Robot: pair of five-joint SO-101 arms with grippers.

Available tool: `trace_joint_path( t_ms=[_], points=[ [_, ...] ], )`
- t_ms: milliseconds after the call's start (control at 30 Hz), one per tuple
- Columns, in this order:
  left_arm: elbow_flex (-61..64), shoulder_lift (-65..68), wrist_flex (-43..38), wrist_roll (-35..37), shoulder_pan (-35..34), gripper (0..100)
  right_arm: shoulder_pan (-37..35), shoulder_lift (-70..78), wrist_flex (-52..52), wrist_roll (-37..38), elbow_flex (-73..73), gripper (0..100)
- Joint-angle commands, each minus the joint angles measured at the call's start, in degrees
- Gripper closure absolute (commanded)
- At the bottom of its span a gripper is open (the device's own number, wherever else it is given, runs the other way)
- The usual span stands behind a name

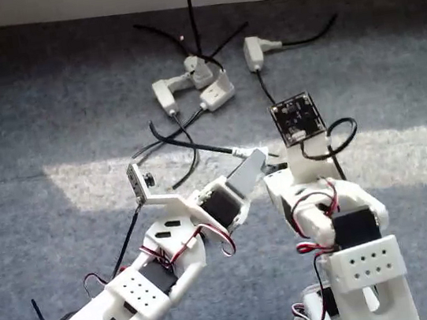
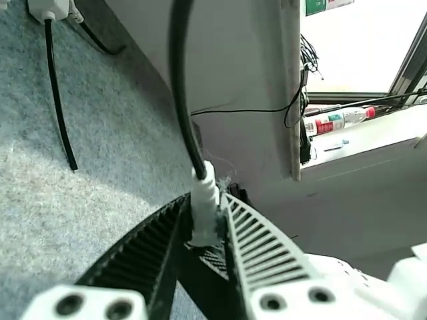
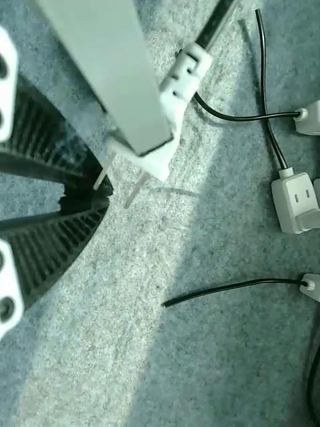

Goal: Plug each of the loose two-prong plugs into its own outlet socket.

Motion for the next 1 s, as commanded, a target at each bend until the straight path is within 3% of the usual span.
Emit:
trace_joint_path(
  t_ms=[0,167,533,733,867,967],
  points=[
    [-1.6,0.0,-0.4,0.2,-0.9,99,-4.2,-6.2,4.8,1.1,-3.7,99.2],
    [-1.5,0.0,-0.4,0.2,-0.7,99,-6.5,-6.5,7.3,1.1,-3.7,99.2],
    [0.7,-0.5,-0.4,0.2,1.8,99,-4.3,-6.3,-4.1,5.5,-1.8,99.2],
    [0.7,-0.5,-0.4,0.2,1.6,99,0.0,6.9,-10.1,4.9,0.0,99.2],
    [0.3,-0.3,-0.4,0.1,0.3,99,2.6,12.3,-9.8,2.1,-2.6,99.2],
    [0.0,-0.1,-0.4,0.1,-1.7,99,2.8,9.9,-3.9,2.2,-6.2,99.2]
  ],
)
